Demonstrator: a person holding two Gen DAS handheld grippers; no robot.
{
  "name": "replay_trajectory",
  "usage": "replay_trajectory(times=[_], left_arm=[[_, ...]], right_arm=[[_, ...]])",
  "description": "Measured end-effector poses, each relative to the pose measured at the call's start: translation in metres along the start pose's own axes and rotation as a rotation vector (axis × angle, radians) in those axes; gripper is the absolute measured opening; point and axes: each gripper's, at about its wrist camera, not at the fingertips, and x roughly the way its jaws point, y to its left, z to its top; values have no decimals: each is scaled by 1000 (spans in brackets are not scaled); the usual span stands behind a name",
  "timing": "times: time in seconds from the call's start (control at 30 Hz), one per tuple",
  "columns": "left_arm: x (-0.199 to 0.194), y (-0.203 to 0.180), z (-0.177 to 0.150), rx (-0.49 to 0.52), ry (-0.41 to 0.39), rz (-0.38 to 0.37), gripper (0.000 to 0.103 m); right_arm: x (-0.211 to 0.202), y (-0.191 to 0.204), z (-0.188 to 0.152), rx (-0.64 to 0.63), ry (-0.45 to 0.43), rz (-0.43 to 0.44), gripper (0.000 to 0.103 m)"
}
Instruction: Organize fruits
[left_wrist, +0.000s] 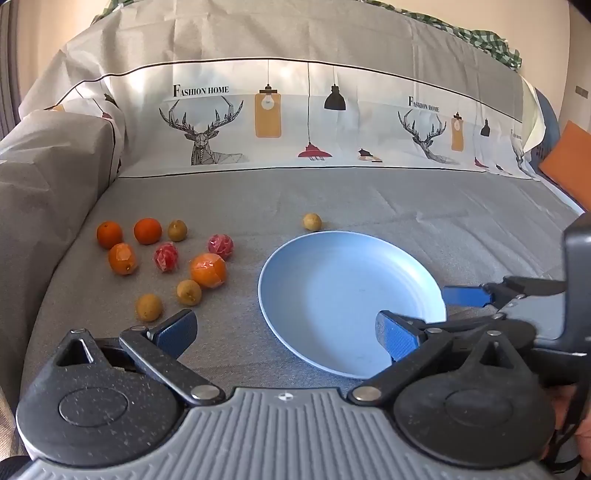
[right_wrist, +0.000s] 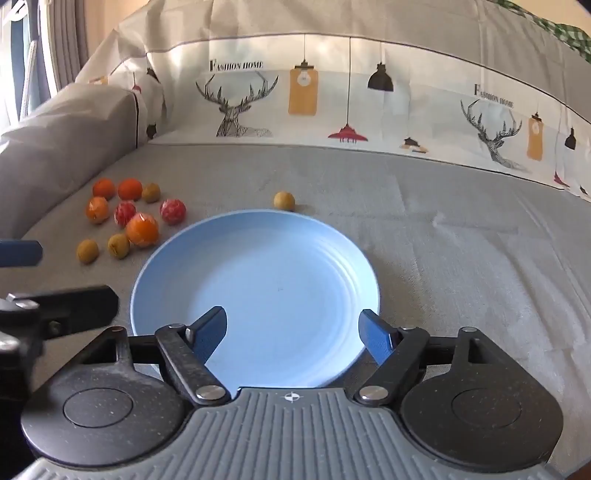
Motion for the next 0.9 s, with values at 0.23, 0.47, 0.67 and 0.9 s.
replay_trajectory(times=[0.23,0.47,0.67,0.9], left_arm=[[1,-2,0,3,9,1,103],[5,-2,0,8,21,-4,103],[9,0,0,-1,30,-5,103],[11,0,-2,7,34,-4,103]], right_arm=[[9,0,-3,-4,69,-13,80],[1,-3,-6,-15,107,20,76],[-8,-7,-3,31,70,34,75],[-16,-27,5,83,0,-136,81]])
